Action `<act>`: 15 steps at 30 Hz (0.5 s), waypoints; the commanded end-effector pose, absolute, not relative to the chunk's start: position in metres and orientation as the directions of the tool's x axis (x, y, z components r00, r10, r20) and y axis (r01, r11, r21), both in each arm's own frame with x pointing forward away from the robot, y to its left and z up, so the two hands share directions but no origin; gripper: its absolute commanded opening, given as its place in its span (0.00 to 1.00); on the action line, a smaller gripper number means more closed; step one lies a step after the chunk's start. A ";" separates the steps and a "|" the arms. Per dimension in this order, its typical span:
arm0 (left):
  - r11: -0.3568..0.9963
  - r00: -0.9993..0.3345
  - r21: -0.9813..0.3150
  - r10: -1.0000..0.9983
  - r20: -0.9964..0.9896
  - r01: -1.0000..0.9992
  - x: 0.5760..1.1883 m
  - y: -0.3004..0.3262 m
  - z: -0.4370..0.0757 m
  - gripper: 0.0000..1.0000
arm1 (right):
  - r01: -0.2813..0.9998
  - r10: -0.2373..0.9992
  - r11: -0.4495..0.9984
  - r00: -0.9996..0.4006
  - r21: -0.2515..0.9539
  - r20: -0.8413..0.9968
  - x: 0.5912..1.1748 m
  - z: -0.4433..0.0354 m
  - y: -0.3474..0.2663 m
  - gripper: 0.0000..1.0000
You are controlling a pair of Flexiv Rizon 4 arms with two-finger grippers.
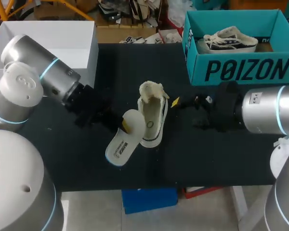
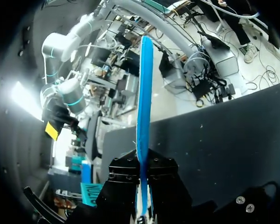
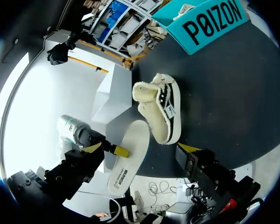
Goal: Take the shoe out of the shoebox, open the shoe tongue, remove and reinsert the insole, then place the shoe into the shoebox
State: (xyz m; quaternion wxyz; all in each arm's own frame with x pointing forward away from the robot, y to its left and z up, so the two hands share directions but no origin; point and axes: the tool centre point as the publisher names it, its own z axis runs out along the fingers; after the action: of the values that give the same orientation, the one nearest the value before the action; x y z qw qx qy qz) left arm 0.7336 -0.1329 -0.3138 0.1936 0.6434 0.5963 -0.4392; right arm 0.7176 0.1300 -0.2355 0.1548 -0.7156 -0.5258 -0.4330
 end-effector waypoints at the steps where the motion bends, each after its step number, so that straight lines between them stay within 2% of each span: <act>1: -0.226 -0.098 -0.295 0.615 -0.783 0.928 0.743 -0.149 -0.324 0.00 | 0.890 0.617 -0.393 0.070 0.229 0.784 0.717 -0.234 0.126 1.00; 15: -0.253 -0.138 -0.364 0.620 -0.772 0.896 0.750 -0.168 -0.339 0.00 | 0.890 0.617 -0.393 0.070 0.229 0.784 0.717 -0.234 0.126 1.00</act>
State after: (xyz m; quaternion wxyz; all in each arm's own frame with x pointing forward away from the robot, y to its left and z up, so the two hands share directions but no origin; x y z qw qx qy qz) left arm 0.7428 -0.1612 -0.3351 0.1572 0.6360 0.5960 -0.4643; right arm 0.7184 0.1310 -0.2348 0.1541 -0.7163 -0.5259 -0.4319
